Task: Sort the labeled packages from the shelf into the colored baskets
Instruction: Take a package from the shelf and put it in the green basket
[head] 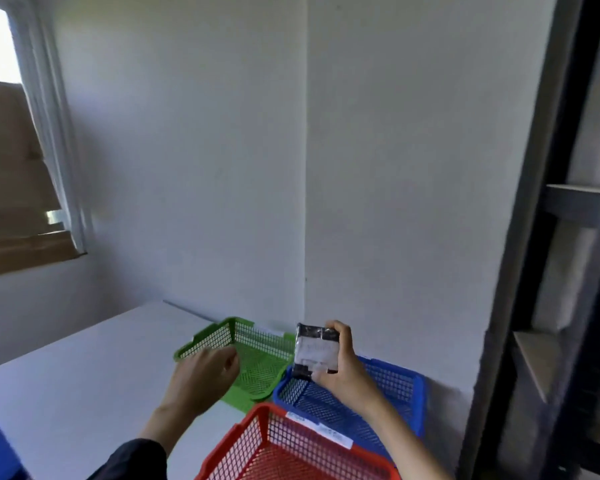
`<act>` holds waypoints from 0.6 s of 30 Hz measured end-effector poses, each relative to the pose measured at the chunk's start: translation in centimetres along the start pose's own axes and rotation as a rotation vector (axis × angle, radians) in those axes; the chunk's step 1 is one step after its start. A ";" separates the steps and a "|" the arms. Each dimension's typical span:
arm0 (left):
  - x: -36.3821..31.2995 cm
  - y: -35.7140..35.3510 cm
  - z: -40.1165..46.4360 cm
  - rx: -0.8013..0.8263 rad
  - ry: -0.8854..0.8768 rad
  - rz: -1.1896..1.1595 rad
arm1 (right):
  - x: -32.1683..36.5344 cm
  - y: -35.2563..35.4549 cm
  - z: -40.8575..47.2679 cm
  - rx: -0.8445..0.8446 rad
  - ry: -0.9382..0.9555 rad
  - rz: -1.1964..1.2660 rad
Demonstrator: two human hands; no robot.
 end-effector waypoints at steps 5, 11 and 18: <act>4.8 -5.2 1.5 0.070 -0.008 -0.100 | -4.0 -5.7 6.4 0.031 -0.083 0.064; 11.0 -9.4 3.0 0.154 0.051 -0.135 | -6.7 -11.5 11.3 0.060 -0.259 0.058; 19.8 -14.0 7.9 0.244 0.108 -0.179 | -8.8 -18.4 19.4 0.089 -0.360 0.085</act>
Point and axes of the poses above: each hand's wrist, its own z-axis towards the middle knuckle, its own y-axis out of the back of the hand, x = y × z, the point moved 1 cm from there along z, towards the middle knuckle, and after that the axes turned 9 degrees about -y, right-handed, at the moved point
